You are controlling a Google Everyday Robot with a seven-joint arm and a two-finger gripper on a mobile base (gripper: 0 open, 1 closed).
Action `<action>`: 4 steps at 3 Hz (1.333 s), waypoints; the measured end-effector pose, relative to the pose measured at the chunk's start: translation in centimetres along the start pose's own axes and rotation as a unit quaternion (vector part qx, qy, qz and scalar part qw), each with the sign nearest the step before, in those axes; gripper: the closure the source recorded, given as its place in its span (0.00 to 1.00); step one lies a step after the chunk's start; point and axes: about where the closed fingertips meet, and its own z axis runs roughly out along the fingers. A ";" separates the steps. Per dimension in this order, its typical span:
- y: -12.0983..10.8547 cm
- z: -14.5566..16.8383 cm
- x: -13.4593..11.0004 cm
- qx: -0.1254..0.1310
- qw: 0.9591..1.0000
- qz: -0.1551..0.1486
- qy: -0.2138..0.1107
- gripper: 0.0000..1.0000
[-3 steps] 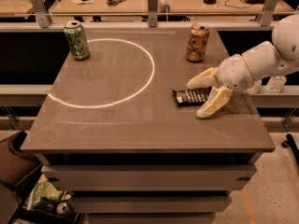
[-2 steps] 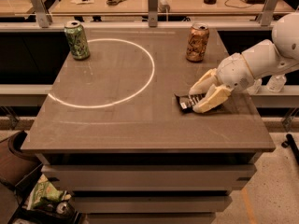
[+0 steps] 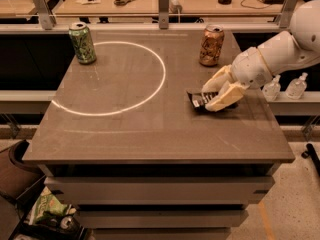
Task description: Move rxbar chocolate near green can
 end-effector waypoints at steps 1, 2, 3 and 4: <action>-2.1 -1.2 -1.9 0.012 1.000 0.010 0.014 1.00; -4.4 -2.1 -4.0 0.027 0.999 0.020 0.018 1.00; -6.6 -2.6 -6.3 0.047 0.998 0.025 0.024 1.00; -8.0 -2.7 -9.0 0.068 0.997 0.025 0.031 1.00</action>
Offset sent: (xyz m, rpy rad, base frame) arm 0.0717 0.0147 0.0848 -0.0324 -0.0200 -0.1290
